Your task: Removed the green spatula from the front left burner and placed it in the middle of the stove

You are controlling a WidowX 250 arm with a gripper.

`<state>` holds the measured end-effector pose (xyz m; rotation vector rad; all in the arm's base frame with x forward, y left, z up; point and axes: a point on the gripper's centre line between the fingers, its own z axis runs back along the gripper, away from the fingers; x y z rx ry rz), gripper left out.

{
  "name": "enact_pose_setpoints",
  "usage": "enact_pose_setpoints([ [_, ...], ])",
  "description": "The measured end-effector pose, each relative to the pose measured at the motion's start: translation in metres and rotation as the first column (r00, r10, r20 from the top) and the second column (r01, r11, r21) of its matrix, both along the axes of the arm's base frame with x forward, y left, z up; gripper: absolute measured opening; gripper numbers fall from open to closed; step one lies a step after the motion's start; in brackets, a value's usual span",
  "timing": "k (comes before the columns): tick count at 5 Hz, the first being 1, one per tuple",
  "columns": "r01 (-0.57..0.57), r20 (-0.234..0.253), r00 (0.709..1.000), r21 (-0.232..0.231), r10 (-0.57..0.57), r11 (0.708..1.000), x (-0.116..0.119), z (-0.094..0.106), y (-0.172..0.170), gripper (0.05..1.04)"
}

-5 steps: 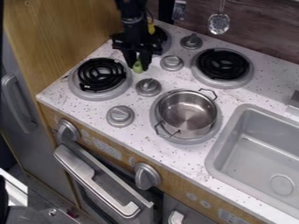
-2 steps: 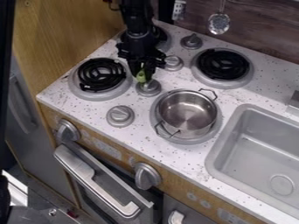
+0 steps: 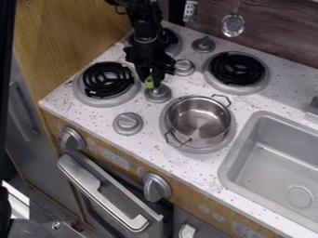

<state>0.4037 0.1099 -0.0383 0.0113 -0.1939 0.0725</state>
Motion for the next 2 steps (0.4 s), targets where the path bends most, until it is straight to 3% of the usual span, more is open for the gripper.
enact_pose_setpoints([
  [1, 0.007, -0.024, 1.000, 0.000, -0.007, 1.000, -0.0051, -0.0051, -0.0054, 0.788],
  [2, -0.021, -0.049, 0.999, -0.019, 0.020, 1.000, -0.0130, -0.0039, -0.0101, 1.001],
])
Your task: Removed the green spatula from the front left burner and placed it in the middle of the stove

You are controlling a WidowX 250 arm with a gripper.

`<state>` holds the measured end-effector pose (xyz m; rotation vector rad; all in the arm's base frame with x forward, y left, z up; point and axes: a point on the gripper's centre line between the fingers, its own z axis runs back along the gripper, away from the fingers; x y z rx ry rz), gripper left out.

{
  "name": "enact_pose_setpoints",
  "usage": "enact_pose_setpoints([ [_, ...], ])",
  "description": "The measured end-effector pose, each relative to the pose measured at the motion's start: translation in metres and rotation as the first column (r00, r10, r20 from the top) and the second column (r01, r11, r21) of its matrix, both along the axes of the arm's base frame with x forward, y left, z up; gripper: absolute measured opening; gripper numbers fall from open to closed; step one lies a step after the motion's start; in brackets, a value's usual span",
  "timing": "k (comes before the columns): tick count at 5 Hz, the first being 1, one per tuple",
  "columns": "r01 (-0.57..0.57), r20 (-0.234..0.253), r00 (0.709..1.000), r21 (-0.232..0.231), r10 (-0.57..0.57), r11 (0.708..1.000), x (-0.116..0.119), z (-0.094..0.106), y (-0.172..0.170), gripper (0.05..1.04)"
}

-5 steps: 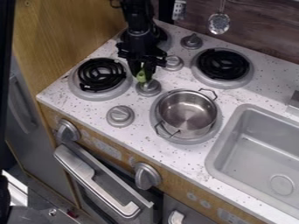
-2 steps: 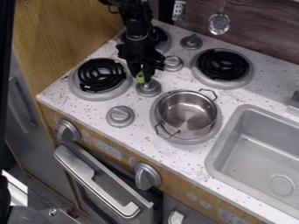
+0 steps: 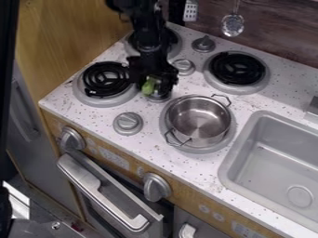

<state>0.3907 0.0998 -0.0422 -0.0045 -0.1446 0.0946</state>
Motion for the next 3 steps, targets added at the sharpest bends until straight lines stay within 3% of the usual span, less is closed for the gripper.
enact_pose_setpoints([
  [2, -0.024, 0.106, 0.994, -0.052, 0.030, 0.998, 0.001, 0.064, -0.006, 0.999],
  [3, -0.011, 0.087, 0.996, -0.045, 0.015, 0.999, -0.006, 0.070, -0.006, 0.999],
])
